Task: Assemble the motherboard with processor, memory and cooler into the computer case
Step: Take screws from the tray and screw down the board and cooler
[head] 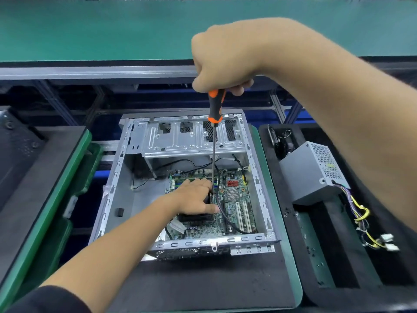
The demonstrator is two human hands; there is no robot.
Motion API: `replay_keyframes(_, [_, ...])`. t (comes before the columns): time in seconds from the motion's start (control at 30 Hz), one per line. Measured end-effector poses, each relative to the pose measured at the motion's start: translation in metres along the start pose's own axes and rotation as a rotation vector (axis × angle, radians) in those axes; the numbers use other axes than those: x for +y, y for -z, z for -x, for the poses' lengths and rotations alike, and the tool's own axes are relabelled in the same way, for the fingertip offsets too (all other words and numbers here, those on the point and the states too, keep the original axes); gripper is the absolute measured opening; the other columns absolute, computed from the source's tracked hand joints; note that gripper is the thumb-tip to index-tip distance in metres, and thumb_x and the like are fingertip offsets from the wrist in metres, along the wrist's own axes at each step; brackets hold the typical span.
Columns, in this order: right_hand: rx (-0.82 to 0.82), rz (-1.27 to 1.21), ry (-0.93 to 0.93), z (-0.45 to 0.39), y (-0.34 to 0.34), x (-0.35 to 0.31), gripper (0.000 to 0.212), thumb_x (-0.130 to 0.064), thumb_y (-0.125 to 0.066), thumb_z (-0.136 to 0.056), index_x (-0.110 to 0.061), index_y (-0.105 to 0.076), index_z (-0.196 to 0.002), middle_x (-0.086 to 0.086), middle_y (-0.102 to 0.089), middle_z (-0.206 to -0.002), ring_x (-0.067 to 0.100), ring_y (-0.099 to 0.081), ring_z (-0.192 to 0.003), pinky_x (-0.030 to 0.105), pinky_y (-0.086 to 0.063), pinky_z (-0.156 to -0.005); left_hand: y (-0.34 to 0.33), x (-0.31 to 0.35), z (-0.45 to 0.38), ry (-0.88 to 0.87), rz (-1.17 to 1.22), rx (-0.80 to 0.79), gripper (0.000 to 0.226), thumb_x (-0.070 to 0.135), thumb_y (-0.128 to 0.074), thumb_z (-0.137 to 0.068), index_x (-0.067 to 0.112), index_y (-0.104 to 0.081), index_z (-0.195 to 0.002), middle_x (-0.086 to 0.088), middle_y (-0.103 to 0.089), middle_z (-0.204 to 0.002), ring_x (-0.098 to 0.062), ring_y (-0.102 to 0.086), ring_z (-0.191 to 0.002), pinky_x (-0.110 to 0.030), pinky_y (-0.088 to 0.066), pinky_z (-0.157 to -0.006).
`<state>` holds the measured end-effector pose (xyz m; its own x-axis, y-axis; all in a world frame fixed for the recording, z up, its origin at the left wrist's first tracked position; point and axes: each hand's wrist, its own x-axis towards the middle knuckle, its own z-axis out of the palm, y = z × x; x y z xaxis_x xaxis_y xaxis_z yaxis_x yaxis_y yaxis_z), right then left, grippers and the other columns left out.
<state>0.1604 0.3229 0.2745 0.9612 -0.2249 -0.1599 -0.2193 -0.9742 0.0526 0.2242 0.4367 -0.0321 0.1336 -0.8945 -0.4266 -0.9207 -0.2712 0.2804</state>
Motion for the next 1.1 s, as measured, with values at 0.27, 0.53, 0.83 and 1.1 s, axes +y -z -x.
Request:
replay_keyframes(0.27, [-0.118, -0.034, 0.1, 0.002, 0.008, 0.014, 0.007, -0.02, -0.066, -0.086, -0.02, -0.061, -0.092, -0.012, -0.067, -0.056, 0.009, -0.069, -0.061, 0.027, -0.038, -0.056, -0.001, -0.002, 0.001, -0.011, -0.024, 0.032, 0.05, 0.068, -0.045, -0.083, 0.021, -0.031, -0.092, 0.005, -0.029, -0.1, -0.013, -0.028, -0.091, -0.039, -0.028, -0.09])
replay_keyframes(0.53, [0.018, -0.118, 0.036, -0.004, -0.006, 0.012, 0.028, -0.027, -0.056, -0.078, -0.01, -0.056, -0.055, 0.001, -0.058, -0.038, 0.019, -0.059, -0.043, 0.027, -0.041, -0.053, -0.001, -0.001, -0.002, -0.011, -0.04, 0.036, 0.054, 0.064, -0.047, -0.085, 0.015, -0.042, -0.106, -0.005, -0.045, -0.12, -0.013, -0.03, -0.094, -0.037, -0.027, -0.088])
replay_keyframes(0.83, [-0.139, -0.066, 0.089, 0.0, 0.01, 0.014, 0.008, -0.019, -0.063, -0.088, -0.018, -0.061, -0.095, -0.007, -0.068, -0.068, 0.007, -0.069, -0.054, 0.026, -0.039, -0.056, -0.003, -0.004, 0.0, -0.019, -0.041, 0.018, 0.066, 0.072, -0.041, -0.083, 0.012, -0.041, -0.112, -0.006, -0.043, -0.125, -0.021, -0.04, -0.109, -0.041, -0.028, -0.093])
replay_keyframes(1.1, [-0.016, -0.121, 0.028, -0.002, -0.005, 0.013, 0.025, -0.023, -0.051, -0.08, -0.01, -0.057, -0.061, 0.003, -0.059, -0.04, 0.019, -0.056, -0.037, 0.025, -0.041, -0.05, -0.004, -0.004, -0.003, -0.019, -0.031, 0.013, 0.058, 0.069, -0.042, -0.084, 0.017, -0.041, -0.109, -0.003, -0.044, -0.124, -0.019, -0.038, -0.103, -0.041, -0.028, -0.094])
